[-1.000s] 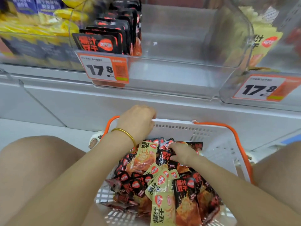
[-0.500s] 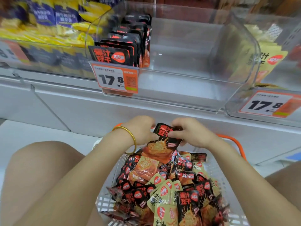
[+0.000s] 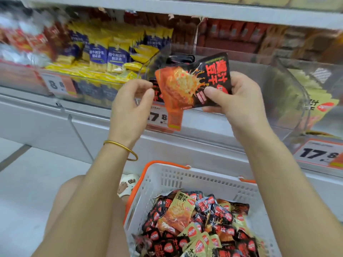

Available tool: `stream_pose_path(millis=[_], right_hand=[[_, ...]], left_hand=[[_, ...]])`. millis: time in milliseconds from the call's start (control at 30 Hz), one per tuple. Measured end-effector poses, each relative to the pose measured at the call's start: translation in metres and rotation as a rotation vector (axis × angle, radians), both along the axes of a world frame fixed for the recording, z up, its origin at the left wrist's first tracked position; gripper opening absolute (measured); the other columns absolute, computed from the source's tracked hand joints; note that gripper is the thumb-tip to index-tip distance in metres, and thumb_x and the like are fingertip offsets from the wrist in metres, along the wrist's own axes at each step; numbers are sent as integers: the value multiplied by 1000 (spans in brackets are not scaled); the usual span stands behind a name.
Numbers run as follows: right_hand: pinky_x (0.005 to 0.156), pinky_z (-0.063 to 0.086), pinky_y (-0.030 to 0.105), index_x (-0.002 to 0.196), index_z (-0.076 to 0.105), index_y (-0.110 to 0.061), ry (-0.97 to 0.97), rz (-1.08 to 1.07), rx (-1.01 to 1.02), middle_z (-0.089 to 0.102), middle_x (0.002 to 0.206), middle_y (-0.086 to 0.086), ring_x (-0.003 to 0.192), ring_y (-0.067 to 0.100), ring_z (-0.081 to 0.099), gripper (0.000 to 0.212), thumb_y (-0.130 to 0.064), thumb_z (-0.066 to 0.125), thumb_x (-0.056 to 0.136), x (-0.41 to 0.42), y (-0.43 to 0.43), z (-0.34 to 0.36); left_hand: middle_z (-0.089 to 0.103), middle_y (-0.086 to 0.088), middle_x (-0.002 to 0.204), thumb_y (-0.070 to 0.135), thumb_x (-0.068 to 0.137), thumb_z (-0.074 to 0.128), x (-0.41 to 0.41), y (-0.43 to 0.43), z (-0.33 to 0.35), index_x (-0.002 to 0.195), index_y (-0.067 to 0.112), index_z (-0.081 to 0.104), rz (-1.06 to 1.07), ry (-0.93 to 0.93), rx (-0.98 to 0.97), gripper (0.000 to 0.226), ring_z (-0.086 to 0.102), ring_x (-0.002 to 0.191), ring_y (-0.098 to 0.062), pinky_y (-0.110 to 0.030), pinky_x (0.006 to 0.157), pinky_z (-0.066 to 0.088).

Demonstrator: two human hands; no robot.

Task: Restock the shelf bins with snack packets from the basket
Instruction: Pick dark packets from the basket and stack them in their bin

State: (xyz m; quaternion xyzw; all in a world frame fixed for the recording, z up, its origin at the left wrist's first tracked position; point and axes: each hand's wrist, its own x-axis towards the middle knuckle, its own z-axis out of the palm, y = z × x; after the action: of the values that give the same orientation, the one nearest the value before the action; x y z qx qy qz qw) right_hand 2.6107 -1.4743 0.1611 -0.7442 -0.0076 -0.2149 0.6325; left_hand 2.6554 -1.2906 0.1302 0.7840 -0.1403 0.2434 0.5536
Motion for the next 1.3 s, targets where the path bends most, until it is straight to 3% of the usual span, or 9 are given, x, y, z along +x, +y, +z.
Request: stream_pose_path(millis=[100,267,501,567,701,801,968,1135,1302], right_hand=[[61,57,32,82,59,-23,-129,-105,-23,64,80,2,72,15,64,25,1,62,82,12,7,7],[73,53,49,90,64,-16,-109,-135,-375,59,74,-7,77,23,62,18,-7,63,75,24,18,3],[73,42,38,89,40,-17,-20,-102,-1075,49,98,7,97,34,53,16,-13,54,91,37,41,15],[72,43,38,93,42,-14,-20,-110,-1059,51,100,6,95,32,55,14,-15,56,92,40,47,15],[74,52,47,92,58,-14,16,-158,-636,62,87,1,81,28,63,10,-20,64,86,43,29,13],[71,54,45,82,66,-18,-16,-186,-703,66,81,1,79,28,64,3,-20,66,84,45,27,11],[76,49,36,94,70,-15,-60,-177,-1014,67,95,3,92,27,60,14,-24,61,89,58,46,19],[73,47,35,99,69,-16,-60,-169,-1144,63,102,4,94,29,59,17,-26,56,92,61,54,7],[72,45,34,105,67,-20,-22,-168,-1179,61,104,2,97,28,59,19,-28,54,94,57,53,-5]], left_hand=[[60,7,98,4,92,49,10,5,-6,116,12,56,14,7,58,26,55,93,1,-3,83,37],[57,3,102,-4,88,46,15,3,-6,124,10,53,78,-33,139,39,52,98,-7,2,82,32],[53,8,106,9,88,49,13,-2,2,122,11,56,115,-213,156,35,54,102,-18,-35,94,43],[56,9,102,11,90,48,16,-6,5,119,13,59,111,-243,181,32,55,100,-19,-38,90,45],[59,5,96,16,90,50,31,-9,4,103,15,65,142,-181,121,20,56,98,-23,-43,86,47],[57,5,88,19,88,56,37,-13,2,97,16,65,175,-143,101,12,56,93,-25,-43,83,48],[61,-5,92,22,90,57,52,-5,-6,89,14,64,367,-67,238,11,53,94,-30,-27,78,32],[56,-11,107,25,93,55,40,-3,-9,98,14,63,508,62,430,15,45,105,-33,-36,83,32],[54,-12,103,14,87,61,29,-10,-7,105,13,60,489,-97,350,18,46,99,-32,-34,78,34]])
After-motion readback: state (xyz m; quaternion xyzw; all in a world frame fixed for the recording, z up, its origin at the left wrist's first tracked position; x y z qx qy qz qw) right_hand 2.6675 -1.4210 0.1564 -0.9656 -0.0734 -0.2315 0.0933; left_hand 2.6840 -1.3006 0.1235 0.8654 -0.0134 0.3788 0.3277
